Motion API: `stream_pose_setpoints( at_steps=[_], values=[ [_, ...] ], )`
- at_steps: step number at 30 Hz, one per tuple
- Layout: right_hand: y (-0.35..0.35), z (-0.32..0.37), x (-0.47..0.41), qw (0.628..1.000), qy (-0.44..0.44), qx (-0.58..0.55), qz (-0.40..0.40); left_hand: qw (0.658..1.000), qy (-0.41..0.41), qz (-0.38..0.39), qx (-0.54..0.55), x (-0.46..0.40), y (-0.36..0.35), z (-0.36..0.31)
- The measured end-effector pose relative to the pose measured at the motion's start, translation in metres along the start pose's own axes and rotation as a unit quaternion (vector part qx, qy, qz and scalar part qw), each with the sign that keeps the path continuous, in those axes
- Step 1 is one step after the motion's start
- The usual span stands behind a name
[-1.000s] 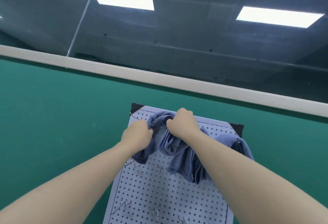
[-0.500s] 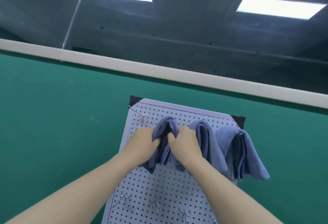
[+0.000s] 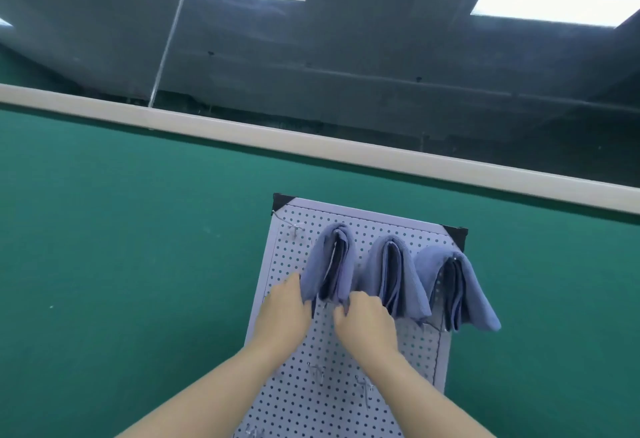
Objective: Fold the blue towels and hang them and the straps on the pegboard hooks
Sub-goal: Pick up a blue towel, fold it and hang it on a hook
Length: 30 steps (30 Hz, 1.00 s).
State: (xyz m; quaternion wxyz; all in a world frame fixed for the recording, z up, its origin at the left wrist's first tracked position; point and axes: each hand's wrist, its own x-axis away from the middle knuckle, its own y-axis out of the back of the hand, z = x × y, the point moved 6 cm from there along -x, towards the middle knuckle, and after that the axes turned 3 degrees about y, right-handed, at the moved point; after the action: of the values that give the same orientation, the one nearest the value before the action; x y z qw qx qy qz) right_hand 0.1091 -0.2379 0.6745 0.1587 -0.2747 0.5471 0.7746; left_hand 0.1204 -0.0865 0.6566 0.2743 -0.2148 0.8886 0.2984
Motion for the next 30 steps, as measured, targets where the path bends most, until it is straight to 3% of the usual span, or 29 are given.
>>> stream_pose_setpoints(
  at_steps=[5,10,16,23,30],
  values=[
    [0.004,0.034,0.067,0.984,0.162,0.05,-0.054,1.0,-0.018,-0.005,-0.008,0.046,0.017,0.018],
    [-0.017,0.043,0.119,0.981,0.193,0.024,0.024,0.996,-0.044,0.016,-0.071,0.094,0.025,0.044],
    [-0.084,0.02,0.201,0.978,0.146,-0.016,0.151,0.993,-0.051,0.051,-0.089,0.186,0.035,0.098],
    [-0.183,-0.04,0.335,0.957,-0.062,-0.144,0.244,0.98,0.101,0.15,-0.088,0.316,0.009,0.198],
    [-0.257,-0.077,0.402,0.924,-0.131,-0.151,0.326,0.944,0.124,0.274,-0.139,0.358,-0.029,0.25]
  ],
)
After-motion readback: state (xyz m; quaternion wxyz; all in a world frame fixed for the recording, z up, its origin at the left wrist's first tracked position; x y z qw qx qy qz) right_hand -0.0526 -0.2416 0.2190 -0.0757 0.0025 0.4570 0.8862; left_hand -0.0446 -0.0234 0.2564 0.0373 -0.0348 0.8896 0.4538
